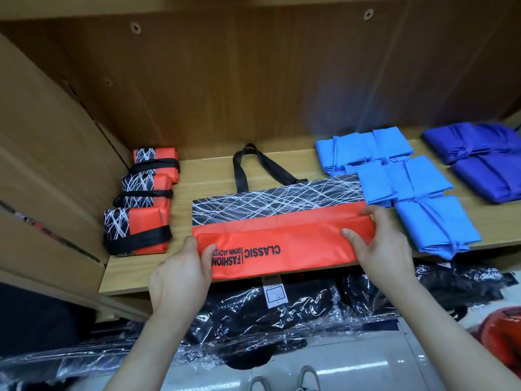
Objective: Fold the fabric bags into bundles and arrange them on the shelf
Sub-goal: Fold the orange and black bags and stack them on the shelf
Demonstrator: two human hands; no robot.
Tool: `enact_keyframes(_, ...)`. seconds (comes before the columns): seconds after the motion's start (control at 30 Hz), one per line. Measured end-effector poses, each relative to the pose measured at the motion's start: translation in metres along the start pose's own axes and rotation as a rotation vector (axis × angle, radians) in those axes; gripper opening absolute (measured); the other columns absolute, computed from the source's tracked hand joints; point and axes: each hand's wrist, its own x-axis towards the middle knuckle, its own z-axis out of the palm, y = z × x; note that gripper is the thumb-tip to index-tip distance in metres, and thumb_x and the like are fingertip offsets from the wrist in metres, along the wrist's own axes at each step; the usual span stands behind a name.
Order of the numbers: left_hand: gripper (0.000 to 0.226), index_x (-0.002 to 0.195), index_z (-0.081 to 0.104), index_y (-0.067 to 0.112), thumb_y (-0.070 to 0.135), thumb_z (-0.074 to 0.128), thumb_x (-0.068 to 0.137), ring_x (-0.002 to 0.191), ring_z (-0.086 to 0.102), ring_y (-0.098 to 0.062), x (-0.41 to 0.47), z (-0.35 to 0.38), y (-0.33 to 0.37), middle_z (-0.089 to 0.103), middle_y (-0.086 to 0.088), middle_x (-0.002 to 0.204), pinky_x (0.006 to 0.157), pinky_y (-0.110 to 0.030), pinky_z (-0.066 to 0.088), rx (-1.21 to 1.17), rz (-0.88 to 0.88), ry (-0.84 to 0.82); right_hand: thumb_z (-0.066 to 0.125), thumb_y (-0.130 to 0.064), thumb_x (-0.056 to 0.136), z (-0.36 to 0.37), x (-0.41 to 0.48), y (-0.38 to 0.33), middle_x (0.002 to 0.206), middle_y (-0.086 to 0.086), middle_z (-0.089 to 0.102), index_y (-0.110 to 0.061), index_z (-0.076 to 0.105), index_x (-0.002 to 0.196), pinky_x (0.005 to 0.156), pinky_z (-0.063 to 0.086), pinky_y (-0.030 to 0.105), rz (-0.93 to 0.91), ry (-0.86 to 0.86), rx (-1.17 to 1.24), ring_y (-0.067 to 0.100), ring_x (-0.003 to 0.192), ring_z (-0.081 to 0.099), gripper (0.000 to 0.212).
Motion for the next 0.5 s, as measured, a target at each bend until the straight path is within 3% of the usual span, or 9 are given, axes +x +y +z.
enact_keyframes(0.07, 0.041, 0.094, 0.051, 0.014, 0.053, 0.041, 0.095, 0.069, 0.066, -0.039, 0.001, -0.002, 0.001, 0.068, -0.013, 0.077, 0.057, -0.035, 0.034, 0.013, -0.011, 0.004, 0.072, -0.038, 0.084, 0.002, -0.001, 0.0, 0.112, 0.012, 0.059, -0.02, 0.046, 0.13, 0.075, 0.05, 0.046, -0.015, 0.024, -0.047, 0.037, 0.095, 0.062, 0.056)
enact_keyframes(0.17, 0.04, 0.106, 0.05, 0.015, 0.054, 0.045, 0.094, 0.062, 0.065, -0.037, 0.0, -0.005, 0.003, 0.066, -0.013, 0.066, 0.055, -0.034, 0.035, 0.005, -0.026, 0.034, 0.076, -0.036, 0.079, 0.004, -0.003, 0.006, 0.113, 0.014, 0.046, -0.022, 0.049, 0.124, 0.069, 0.052, 0.048, -0.139, 0.139, -0.131, 0.038, 0.089, 0.057, 0.054)
enact_keyframes(0.23, 0.038, 0.112, 0.052, 0.016, 0.048, 0.056, 0.09, 0.05, 0.062, -0.035, -0.002, -0.005, 0.002, 0.061, -0.01, 0.055, 0.05, -0.032, 0.035, -0.035, 0.017, 0.093, 0.075, -0.031, 0.081, 0.006, -0.003, 0.009, 0.118, 0.012, 0.046, -0.022, 0.058, 0.115, 0.078, 0.045, 0.05, -0.279, 0.186, -0.202, 0.033, 0.099, 0.05, 0.039)
enact_keyframes(0.3, 0.031, 0.113, 0.058, 0.02, 0.039, 0.065, 0.089, 0.053, 0.06, -0.033, -0.004, -0.001, -0.001, 0.062, -0.007, 0.064, 0.047, -0.031, 0.039, -0.085, 0.081, 0.168, 0.067, -0.019, 0.085, 0.008, -0.002, 0.008, 0.121, 0.006, 0.054, -0.026, 0.065, 0.106, 0.085, 0.035, 0.048, -0.424, 0.134, -0.266, 0.027, 0.108, 0.05, 0.022)
enact_keyframes(0.33, 0.025, 0.111, 0.062, 0.022, 0.036, 0.064, 0.091, 0.062, 0.059, -0.032, -0.003, 0.003, -0.005, 0.062, -0.005, 0.074, 0.048, -0.033, 0.043, -0.107, 0.135, 0.218, 0.063, -0.013, 0.08, 0.01, -0.002, 0.008, 0.12, 0.003, 0.059, -0.026, 0.069, 0.103, 0.087, 0.032, 0.047, -0.493, 0.085, -0.299, 0.025, 0.109, 0.055, 0.027)
enact_keyframes(0.43, 0.029, 0.106, 0.072, 0.019, 0.023, 0.049, 0.088, 0.095, 0.055, -0.032, 0.0, 0.013, -0.017, 0.064, -0.006, 0.103, 0.072, -0.047, 0.053, -0.127, 0.384, 0.201, 0.053, -0.019, 0.084, 0.006, 0.001, 0.013, 0.116, -0.004, 0.069, -0.023, 0.073, 0.106, 0.101, 0.033, 0.04, -0.585, -0.059, -0.288, 0.019, 0.106, 0.065, 0.03)
enact_keyframes(0.5, 0.04, 0.121, 0.068, 0.021, 0.026, 0.043, 0.091, 0.123, 0.052, -0.024, -0.002, 0.011, -0.025, 0.063, 0.0, 0.128, 0.104, -0.042, 0.042, -0.203, 0.485, 0.027, 0.043, -0.049, 0.092, -0.002, 0.004, 0.018, 0.129, -0.008, 0.063, -0.023, 0.068, 0.12, 0.112, 0.03, 0.037, -0.544, -0.22, -0.252, 0.012, 0.121, 0.058, 0.046)
